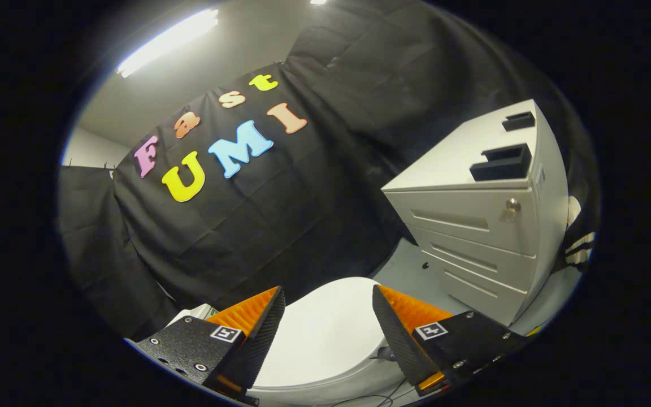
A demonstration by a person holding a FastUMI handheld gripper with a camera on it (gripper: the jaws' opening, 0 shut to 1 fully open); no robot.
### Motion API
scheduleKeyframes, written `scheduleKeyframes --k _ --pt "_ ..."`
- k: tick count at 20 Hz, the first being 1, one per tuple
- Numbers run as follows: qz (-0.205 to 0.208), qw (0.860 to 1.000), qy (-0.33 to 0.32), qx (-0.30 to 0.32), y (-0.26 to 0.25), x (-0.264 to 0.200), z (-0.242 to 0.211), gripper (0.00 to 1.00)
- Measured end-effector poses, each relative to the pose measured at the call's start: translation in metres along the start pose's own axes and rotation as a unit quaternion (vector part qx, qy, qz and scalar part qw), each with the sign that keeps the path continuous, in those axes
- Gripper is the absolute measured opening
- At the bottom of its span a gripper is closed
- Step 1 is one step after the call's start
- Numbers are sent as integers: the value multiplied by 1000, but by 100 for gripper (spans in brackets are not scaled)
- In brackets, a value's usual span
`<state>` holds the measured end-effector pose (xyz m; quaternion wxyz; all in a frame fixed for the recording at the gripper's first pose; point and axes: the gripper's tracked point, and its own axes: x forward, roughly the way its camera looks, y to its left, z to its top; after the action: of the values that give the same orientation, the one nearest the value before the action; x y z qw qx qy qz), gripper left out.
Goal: Open the toilet lid.
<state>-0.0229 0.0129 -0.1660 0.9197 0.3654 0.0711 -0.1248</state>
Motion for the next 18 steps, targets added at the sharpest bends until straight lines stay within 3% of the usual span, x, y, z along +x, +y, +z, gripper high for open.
scheduleKeyframes --k 7,15,18 --pt "-70 994 24 87 -60 -6 -44 95" --pt "-89 978 41 182 -92 -2 -86 95" --pt "-79 974 59 205 -91 -2 -101 93"
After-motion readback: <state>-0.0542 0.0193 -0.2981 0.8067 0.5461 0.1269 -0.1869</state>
